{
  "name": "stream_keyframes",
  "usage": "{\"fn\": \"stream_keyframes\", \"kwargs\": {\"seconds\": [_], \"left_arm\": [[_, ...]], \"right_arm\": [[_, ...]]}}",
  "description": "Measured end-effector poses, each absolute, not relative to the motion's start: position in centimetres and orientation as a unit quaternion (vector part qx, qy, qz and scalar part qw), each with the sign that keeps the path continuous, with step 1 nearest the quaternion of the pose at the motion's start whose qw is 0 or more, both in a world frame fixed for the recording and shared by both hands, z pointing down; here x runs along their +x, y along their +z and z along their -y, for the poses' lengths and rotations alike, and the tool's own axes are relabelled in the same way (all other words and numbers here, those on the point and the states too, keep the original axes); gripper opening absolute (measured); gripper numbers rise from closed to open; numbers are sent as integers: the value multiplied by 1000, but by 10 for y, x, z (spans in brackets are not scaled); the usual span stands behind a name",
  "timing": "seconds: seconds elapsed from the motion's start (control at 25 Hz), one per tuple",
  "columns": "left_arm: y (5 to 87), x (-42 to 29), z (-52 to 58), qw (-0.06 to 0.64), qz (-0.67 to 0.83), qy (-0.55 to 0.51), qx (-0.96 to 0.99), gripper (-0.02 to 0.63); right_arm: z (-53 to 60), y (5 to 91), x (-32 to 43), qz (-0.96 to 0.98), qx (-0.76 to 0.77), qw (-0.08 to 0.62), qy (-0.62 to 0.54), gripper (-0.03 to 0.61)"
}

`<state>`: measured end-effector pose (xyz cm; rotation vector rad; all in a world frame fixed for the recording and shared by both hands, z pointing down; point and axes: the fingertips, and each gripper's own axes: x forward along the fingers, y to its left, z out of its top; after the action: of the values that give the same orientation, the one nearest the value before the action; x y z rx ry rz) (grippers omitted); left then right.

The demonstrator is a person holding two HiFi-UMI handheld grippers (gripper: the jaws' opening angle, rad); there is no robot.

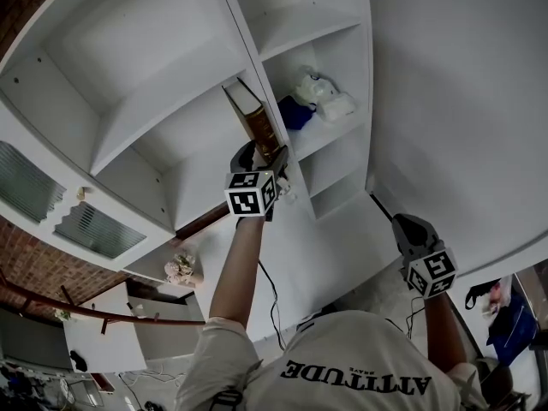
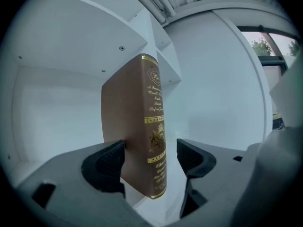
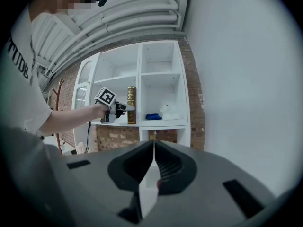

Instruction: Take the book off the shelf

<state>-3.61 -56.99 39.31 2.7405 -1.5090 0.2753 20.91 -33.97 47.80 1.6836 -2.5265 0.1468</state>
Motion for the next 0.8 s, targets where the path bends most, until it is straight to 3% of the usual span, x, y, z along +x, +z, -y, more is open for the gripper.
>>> {"fn": "stream_keyframes", "kwargs": {"seconds": [0.6,0.8], "left_arm": [[399,-37,588,-55,644,31,762,327],[400,-39,584,-74,661,35,746,298]], "right_arm": [[325,489,220,819,568,39,69,34],[320,492,222,817,570,31,82,34]]}}
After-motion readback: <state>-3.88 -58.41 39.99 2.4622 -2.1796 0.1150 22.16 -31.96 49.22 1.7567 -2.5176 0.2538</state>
